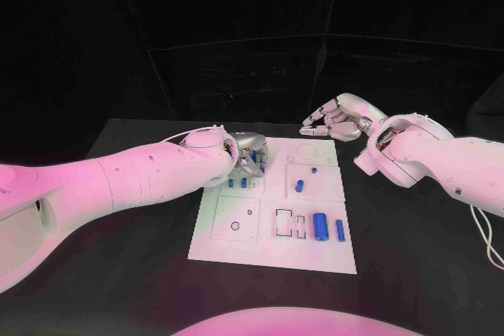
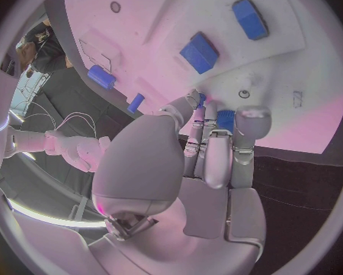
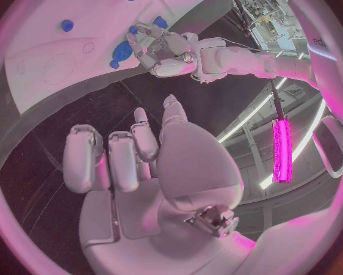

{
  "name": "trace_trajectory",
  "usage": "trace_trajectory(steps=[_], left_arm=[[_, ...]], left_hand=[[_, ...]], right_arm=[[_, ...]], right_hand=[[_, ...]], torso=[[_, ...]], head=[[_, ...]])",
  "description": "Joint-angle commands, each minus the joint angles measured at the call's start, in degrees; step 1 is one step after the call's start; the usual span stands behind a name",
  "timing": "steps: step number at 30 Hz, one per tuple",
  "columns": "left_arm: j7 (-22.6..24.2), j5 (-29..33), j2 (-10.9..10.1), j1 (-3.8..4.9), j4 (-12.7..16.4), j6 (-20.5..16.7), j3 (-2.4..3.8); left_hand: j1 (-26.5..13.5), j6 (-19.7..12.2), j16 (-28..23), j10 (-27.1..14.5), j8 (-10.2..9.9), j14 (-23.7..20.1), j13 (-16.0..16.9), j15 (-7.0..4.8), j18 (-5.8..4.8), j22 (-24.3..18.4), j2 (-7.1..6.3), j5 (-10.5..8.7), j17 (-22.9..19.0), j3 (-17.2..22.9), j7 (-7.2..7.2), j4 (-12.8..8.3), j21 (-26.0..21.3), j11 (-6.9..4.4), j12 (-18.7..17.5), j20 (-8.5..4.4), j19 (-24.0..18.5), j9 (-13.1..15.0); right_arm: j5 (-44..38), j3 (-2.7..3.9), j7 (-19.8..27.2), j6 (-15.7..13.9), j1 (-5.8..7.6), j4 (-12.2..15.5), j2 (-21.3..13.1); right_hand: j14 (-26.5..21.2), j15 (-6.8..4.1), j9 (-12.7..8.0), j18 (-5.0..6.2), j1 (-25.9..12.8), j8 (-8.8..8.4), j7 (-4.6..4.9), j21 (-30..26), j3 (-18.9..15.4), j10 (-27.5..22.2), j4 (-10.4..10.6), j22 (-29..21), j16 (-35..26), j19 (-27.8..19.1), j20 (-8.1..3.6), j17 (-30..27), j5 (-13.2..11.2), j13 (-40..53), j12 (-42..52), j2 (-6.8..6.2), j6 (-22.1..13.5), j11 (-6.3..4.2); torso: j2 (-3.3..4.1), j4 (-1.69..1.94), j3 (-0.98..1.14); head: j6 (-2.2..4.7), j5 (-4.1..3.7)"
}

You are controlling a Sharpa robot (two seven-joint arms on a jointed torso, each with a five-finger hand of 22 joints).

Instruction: Assemble the parts on the task board

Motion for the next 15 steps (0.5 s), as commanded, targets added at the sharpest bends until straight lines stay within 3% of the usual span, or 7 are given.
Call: trace_trajectory(steps=[1, 6, 15], left_arm=[[-2.0, -0.3, 0.1, -0.23, 0.1, 0.3, -0.12], [-2.5, -0.1, 0.0, -0.30, 0.1, -1.7, -0.10], [-0.4, 2.2, -1.1, -0.43, 1.8, -5.8, -0.02]], left_hand=[[0.9, 1.0, 0.5, 1.7, -0.2, 0.9, -0.1, -0.51, -1.44, 2.0, 1.14, -0.14, 0.4, 1.6, -0.11, -0.5, 1.8, -0.33, 0.0, -0.23, 1.1, -0.1], [2.6, 2.4, 0.8, 3.5, -0.1, 1.3, -0.6, -0.91, -1.85, 4.2, 2.07, -0.15, 0.6, 3.8, -0.10, -2.0, 3.9, -0.65, -0.3, -0.66, 2.0, -0.1], [1.6, 3.7, 0.8, 5.6, -0.9, 1.6, -1.9, -0.96, -2.17, 6.0, 1.61, -0.15, 0.4, 6.5, 0.04, -3.5, 5.4, -0.64, -2.2, -0.87, 2.5, -0.5]], right_arm=[[0.1, 0.03, 0.4, 0.3, 0.11, 0.1, 0.1], [0.1, 0.03, 0.4, 0.3, 0.11, 0.1, 0.1], [0.1, 0.03, 0.4, 0.2, 0.10, 0.0, 0.1]], right_hand=[[2.4, -0.34, 0.0, 0.32, 0.2, 0.21, -0.24, -0.2, -0.2, -0.3, -0.2, 0.0, -0.3, -0.4, -0.18, 0.0, 0.2, 0.0, -0.2, 0.20, -0.4, -0.14], [2.4, -0.34, 0.0, 0.32, 0.2, 0.21, -0.24, -0.2, -0.2, -0.3, -0.2, 0.0, -0.3, -0.4, -0.18, 0.0, 0.2, 0.0, -0.2, 0.20, -0.4, -0.14], [2.4, -0.34, 0.0, 0.32, 0.2, 0.21, -0.24, -0.2, -0.2, -0.3, -0.2, 0.0, -0.3, -0.4, -0.18, 0.0, 0.2, 0.0, -0.2, 0.20, -0.4, -0.14]], torso=[[-0.01, -0.02, 0.01], [0.01, -0.03, 0.00], [-0.05, 0.11, -0.02]], head=[[0.02, 0.11], [-0.02, -0.01], [0.06, -0.23]])
